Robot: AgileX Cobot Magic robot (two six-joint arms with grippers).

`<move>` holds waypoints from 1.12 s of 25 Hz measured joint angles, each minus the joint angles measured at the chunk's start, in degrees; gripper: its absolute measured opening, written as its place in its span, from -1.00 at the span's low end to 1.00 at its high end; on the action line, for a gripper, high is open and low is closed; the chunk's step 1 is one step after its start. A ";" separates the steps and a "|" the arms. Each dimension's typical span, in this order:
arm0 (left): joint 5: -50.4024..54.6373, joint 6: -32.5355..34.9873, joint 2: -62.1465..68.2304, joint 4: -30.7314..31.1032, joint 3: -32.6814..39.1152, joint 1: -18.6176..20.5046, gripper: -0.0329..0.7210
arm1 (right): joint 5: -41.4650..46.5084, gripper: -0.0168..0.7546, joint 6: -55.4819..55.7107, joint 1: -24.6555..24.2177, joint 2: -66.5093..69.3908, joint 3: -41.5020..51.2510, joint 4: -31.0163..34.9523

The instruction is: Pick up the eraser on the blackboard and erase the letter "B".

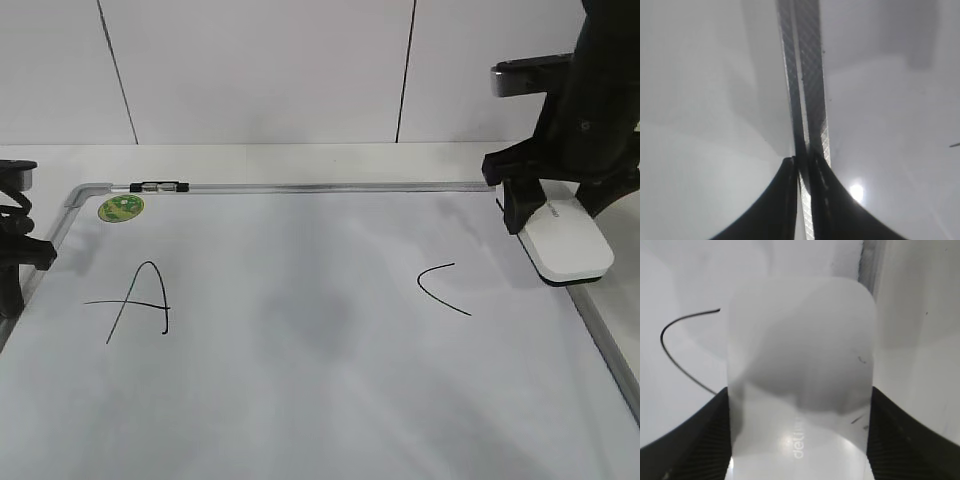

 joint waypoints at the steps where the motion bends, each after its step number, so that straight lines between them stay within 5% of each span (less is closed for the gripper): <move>1: 0.00 0.00 0.00 -0.09 0.00 0.00 -0.81 | -0.68 0.46 0.00 -0.77 0.00 0.05 0.10; 6: 0.12 0.00 0.00 -0.12 0.00 0.00 -0.81 | -2.94 0.46 -1.31 -6.63 0.10 0.14 2.50; 13: 0.23 0.00 0.00 -0.12 0.00 0.00 -0.81 | -3.89 0.46 -14.97 -11.49 2.43 0.27 14.99; 28: 0.23 0.00 0.00 -0.22 0.00 0.00 -0.81 | -4.91 0.46 -14.68 -11.49 7.25 0.52 13.70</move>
